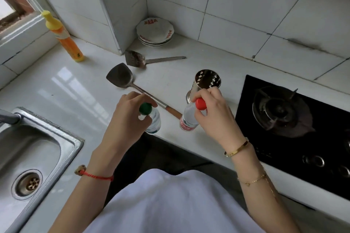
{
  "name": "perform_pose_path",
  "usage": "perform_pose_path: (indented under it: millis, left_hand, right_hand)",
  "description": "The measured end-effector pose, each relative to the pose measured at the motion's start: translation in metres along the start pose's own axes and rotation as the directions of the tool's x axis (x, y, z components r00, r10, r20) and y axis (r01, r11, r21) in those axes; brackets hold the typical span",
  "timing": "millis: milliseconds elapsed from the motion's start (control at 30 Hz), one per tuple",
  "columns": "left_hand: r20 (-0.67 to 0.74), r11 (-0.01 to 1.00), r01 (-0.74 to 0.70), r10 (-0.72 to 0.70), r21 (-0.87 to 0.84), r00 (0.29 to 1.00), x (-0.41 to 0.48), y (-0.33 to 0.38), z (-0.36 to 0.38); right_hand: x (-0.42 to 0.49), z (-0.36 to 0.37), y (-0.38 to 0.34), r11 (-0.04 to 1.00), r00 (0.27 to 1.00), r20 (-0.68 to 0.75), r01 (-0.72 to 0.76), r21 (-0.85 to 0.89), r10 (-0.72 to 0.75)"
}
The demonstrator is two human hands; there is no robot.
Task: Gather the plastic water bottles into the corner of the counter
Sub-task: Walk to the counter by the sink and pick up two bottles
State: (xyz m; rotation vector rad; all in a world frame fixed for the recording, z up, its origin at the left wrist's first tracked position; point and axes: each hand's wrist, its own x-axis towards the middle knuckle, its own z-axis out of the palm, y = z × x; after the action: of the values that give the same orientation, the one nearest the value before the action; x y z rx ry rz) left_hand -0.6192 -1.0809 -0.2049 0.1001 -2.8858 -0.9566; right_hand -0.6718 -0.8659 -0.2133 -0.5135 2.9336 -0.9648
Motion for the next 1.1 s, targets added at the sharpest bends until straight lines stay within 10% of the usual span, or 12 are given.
perform_pose_path:
  millis: [433, 1100]
  left_hand:
    - [0.294, 0.931, -0.355, 0.363, -0.081, 0.884, -0.052, 0.015, 0.005]
    - [0.543, 0.606, -0.713, 0.753, -0.353, 0.372, -0.159, 0.135, 0.087]
  right_hand:
    - [-0.152, 0.005, -0.035, 0.931, 0.889, -0.293, -0.364, 0.018, 0.353]
    - [-0.382, -0.01, -0.045, 0.633, 0.406, -0.6, -0.741, 0.226, 0.69]
